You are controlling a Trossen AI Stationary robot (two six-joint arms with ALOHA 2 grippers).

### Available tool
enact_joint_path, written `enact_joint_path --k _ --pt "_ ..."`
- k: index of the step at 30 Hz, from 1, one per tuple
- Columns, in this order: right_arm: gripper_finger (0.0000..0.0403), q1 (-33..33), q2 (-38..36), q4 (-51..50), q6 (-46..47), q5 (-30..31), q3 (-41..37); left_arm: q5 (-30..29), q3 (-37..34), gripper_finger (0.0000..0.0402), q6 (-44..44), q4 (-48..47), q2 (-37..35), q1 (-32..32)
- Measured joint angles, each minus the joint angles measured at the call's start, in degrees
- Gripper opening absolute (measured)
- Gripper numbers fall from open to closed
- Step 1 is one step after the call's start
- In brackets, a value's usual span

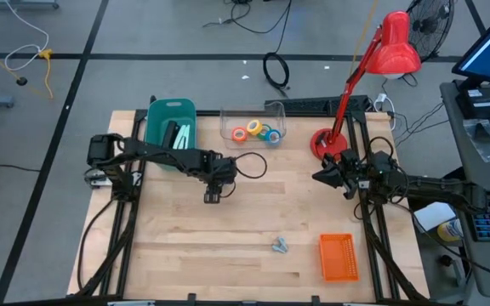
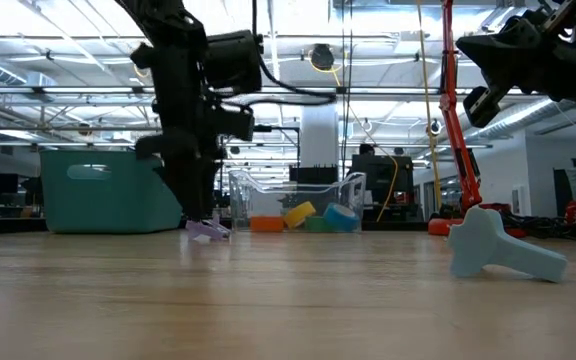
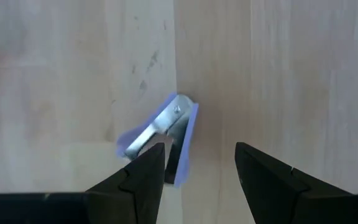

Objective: Pick and place Stapler, Stapler remover, tape
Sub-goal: Put the violet staple remover into the orange bin

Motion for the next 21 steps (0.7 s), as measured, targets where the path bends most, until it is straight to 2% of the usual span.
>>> enact_joint_path --k 5,14,17,21 --pt "0.0000 0.00 0.01 -0.16 1.03 0.00 0.00 -2.33 0.00 0.0200 0.47 -0.36 3.94 0.24" --pt "0.0000 0.00 0.00 -0.44 2.12 0.00 0.00 -0.75 0.22 0.0198 -0.66 0.09 5.12 0.60" --pt "0.0000 0.00 0.00 -0.45 2.12 0.08 0.00 -0.81 0.09 0.0176 -0.65 0.16 4.79 0.20" --pt "0.0000 0.00 0.00 -0.45 2.12 0.13 0.00 -0.52 0.02 0.0118 -0.82 0.39 4.81 -0.09"
